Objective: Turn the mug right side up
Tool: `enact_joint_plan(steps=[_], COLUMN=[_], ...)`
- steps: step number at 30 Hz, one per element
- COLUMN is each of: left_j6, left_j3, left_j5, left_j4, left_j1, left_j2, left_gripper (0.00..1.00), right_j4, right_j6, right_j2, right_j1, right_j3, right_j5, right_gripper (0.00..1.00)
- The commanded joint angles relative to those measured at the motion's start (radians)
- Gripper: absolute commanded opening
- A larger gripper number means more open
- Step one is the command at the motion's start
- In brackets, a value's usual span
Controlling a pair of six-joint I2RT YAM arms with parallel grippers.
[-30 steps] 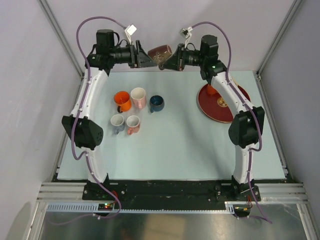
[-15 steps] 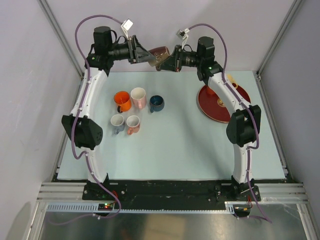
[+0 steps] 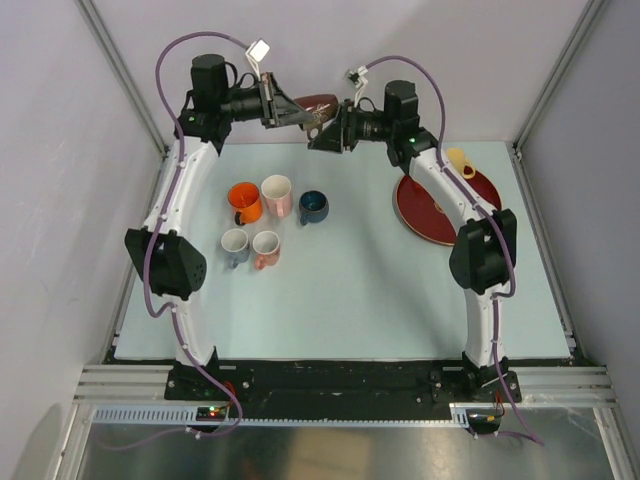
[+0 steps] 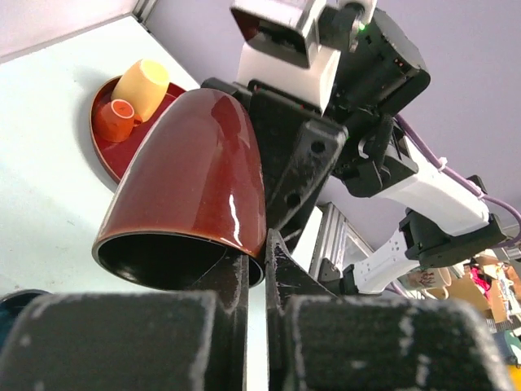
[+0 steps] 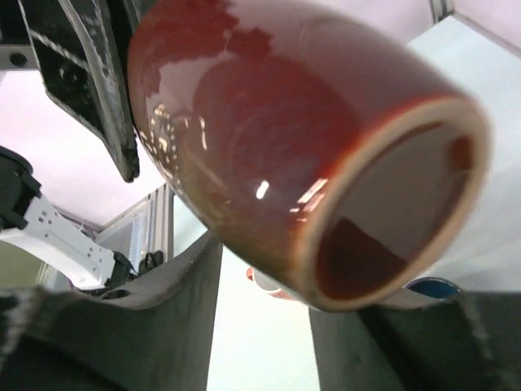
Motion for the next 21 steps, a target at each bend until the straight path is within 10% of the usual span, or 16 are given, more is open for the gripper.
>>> enact_joint_plan(steps=[1,15,21], left_j6=[-0.001,0.184,0.316], left_j3=[-0.025,-0.531,-0.580], left_j5=[0.008,-0.276,-0.373], left_j4=[0.073,0.059,-0.244], left_j1=[-0.007,-0.023,-0.089], left_j2=[-0.064,-0.272,-0.297], left_gripper=[0.00,0.00,0.00], right_j4=[-0.068,-0.604,-0.706], right_j6=[-0.063,-0.477,-0.580], right_j2=[-0.031,-0.364,-0.484], right_j1=[0.025,-0.135,-0.202], right_j3=[-0.011,-0.308,-0.327], right_j5=[-0.020,0.317,0.496], right_gripper=[0.53,0.85,0.99])
